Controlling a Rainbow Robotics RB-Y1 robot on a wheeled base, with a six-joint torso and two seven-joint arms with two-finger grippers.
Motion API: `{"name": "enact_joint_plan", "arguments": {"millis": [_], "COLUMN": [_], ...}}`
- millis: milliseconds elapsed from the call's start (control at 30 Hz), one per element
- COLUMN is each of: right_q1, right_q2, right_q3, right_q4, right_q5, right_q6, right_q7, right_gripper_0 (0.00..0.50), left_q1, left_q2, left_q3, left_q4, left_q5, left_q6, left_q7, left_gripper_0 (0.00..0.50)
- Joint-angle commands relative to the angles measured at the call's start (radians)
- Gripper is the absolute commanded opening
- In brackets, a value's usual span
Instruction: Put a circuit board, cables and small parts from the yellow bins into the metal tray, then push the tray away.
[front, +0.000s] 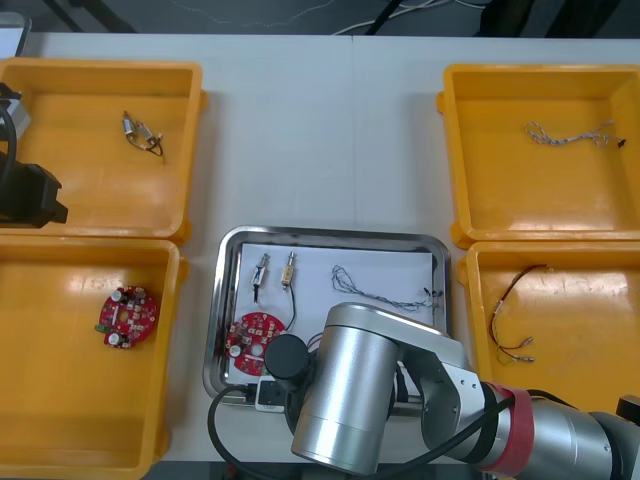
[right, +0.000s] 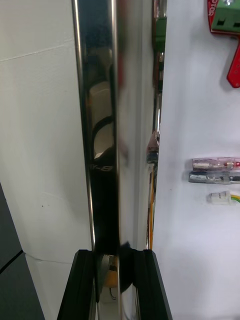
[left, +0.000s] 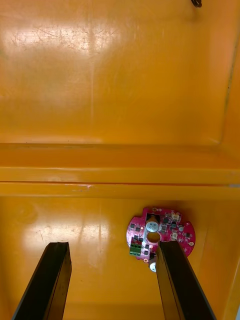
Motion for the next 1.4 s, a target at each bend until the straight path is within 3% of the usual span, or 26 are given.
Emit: {"name": "enact_joint_plan", "arguments": {"millis": [33,833,1400], "right_q1": [-0.021,-0.187,-0.242], "right_q2": [0.018,-0.049,-0.084], "right_q3": [0.016,0.014,-0.026], "right_q4": [-0.009,-0.009,-0.009], "right_q5": [0.012,-0.037,-0.097], "right_q6": [-0.015,-0.024,-0.037], "right_q7": [0.036,0.06,0.053], "right_gripper_0": [0.031,0.014,0.014], "left_q1": [0.016,0.016,0.016], "left_q2": [0.017,0.017,0.017], "left_q3": [0.013,0.013,0.013], "left_q4": [-0.03,-0.03,-0.03], "left_q5": [-0.003,-0.003,-0.003], "left_q6": [0.006,0.006,0.006], "left_q7": [-0.05,-0.05,-0.05], "left_gripper_0": [0.5,0.5,0.5]}}
